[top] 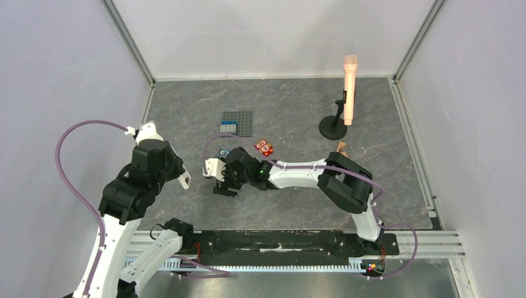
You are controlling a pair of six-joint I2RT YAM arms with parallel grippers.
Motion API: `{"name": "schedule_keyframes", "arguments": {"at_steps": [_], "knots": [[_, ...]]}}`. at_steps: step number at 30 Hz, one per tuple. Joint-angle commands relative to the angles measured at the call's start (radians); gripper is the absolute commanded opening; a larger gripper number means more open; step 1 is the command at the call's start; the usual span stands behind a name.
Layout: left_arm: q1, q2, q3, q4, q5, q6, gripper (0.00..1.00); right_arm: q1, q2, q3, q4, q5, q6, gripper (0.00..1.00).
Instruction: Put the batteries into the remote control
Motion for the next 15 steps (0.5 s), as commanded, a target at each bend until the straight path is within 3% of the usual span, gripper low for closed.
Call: {"name": "schedule_keyframes", "arguments": {"at_steps": [1, 11, 15], "knots": [[0.001, 0.013, 0.021, -0.006, -0.015, -0.045, 0.02, -0.065, 0.047, 0.079, 0.039, -0.140, -0.216, 0.80], [0.001, 0.101, 0.039, 0.028, -0.043, -0.060, 0.02, -0.137, 0.219, 0.308, -0.240, -0.266, -0.377, 0.75], [0.003, 0.125, 0.040, 0.045, -0.050, -0.060, 0.02, -0.142, 0.261, 0.360, -0.297, -0.309, -0.393, 0.62]]}}
